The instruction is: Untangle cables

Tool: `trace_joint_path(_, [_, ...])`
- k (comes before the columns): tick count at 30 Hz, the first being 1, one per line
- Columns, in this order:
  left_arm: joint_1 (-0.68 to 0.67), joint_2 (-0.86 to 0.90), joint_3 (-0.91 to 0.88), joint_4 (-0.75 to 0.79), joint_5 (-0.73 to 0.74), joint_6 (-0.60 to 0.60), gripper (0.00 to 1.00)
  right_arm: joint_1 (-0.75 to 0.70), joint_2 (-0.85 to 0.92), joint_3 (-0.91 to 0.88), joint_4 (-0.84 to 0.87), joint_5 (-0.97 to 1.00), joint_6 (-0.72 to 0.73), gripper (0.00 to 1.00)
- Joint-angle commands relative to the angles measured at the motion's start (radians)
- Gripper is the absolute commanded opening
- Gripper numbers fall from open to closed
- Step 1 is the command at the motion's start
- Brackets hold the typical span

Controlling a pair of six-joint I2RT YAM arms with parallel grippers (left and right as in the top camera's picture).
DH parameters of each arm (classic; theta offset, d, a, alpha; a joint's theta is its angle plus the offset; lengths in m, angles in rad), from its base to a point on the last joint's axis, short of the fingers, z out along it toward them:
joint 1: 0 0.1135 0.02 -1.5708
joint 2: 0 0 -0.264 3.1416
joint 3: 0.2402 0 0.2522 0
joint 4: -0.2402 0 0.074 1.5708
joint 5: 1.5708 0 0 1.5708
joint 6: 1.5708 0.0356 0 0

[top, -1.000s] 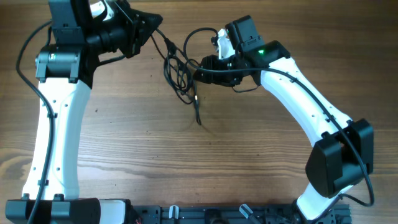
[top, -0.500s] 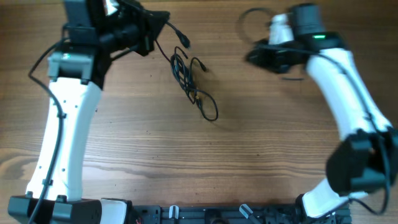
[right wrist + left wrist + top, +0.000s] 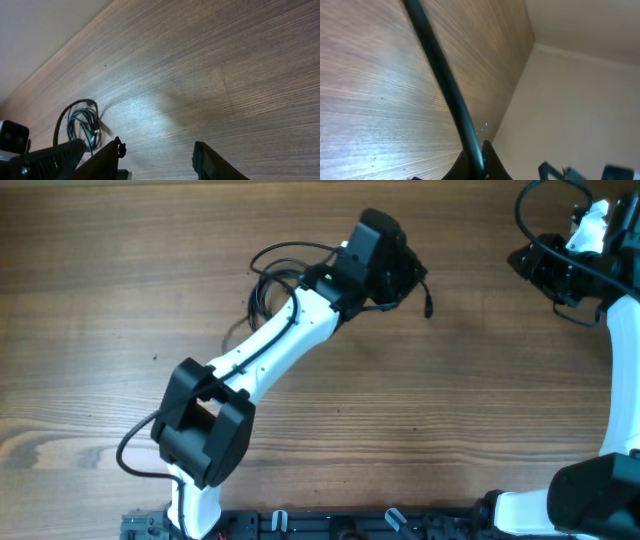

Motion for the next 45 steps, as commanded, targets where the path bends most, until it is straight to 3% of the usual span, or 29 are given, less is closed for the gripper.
trace_joint_path(1, [0.005,-0.014,0.012,0.004,-0.013,0.132,0.04,0.002,-0.007,0.007,0.0,0.014,-0.02,0.5])
trace_joint_path(3, [0.02,-0.02,0.012,0.004,0.014,0.176,0.08,0.002,-0.007,0.007,-0.002,0.014,-0.02,0.51])
trace_joint_path(4, [0.029,-0.024,0.012,0.003,0.034,0.22,0.15,0.002,-0.007,0.007,-0.002,0.014,-0.02,0.53])
trace_joint_path(5, [0.039,-0.029,0.012,-0.013,0.049,0.269,0.31,0.002,-0.007,0.007,-0.002,0.014,-0.022,0.55])
trace_joint_path(6, [0.048,-0.035,0.012,-0.084,0.034,0.308,0.66,0.002,-0.007,0.007,-0.002,0.014,-0.024,0.57])
trace_joint_path(8, [0.053,-0.036,0.012,-0.275,-0.073,0.401,0.87,0.002,-0.006,0.006,-0.001,0.014,-0.024,0.58])
trace_joint_path(9, [0.053,-0.035,0.012,-0.337,-0.123,0.434,0.89,0.002,-0.006,0.006,0.0,0.014,-0.024,0.59])
trace_joint_path(13, [0.039,-0.035,0.012,-0.52,-0.266,0.712,0.88,0.002,-0.006,0.006,-0.001,0.014,-0.024,0.59])
trace_joint_path(14, [0.04,-0.035,0.012,-0.567,-0.309,0.786,0.84,0.002,-0.006,0.006,-0.001,0.014,-0.025,0.59])
trace_joint_path(18, [0.064,-0.024,0.01,-0.704,-0.437,0.817,0.74,0.003,-0.006,0.004,-0.001,0.014,-0.027,0.6])
trace_joint_path(23, [0.119,-0.003,0.003,-0.684,-0.44,0.963,0.61,0.016,-0.004,0.004,0.0,0.014,-0.027,0.6])
trace_joint_path(28, [0.191,0.015,-0.003,-0.681,-0.37,1.108,0.63,0.024,-0.002,0.004,0.0,0.014,-0.027,0.6])
trace_joint_path(36, [0.242,0.089,-0.009,-0.661,-0.319,1.184,0.56,0.043,-0.002,0.004,0.0,0.015,-0.02,0.6])
trace_joint_path(38, [0.254,0.118,-0.009,-0.649,-0.319,1.207,0.46,0.043,-0.002,0.004,0.0,0.015,-0.02,0.6])
trace_joint_path(40, [0.256,0.127,-0.009,-0.644,-0.319,1.207,0.22,0.043,-0.002,0.004,0.0,0.015,-0.019,0.6])
trace_joint_path(45, [0.255,0.128,-0.009,-0.613,-0.319,1.207,0.25,0.043,-0.002,0.004,-0.002,0.015,-0.021,0.6])
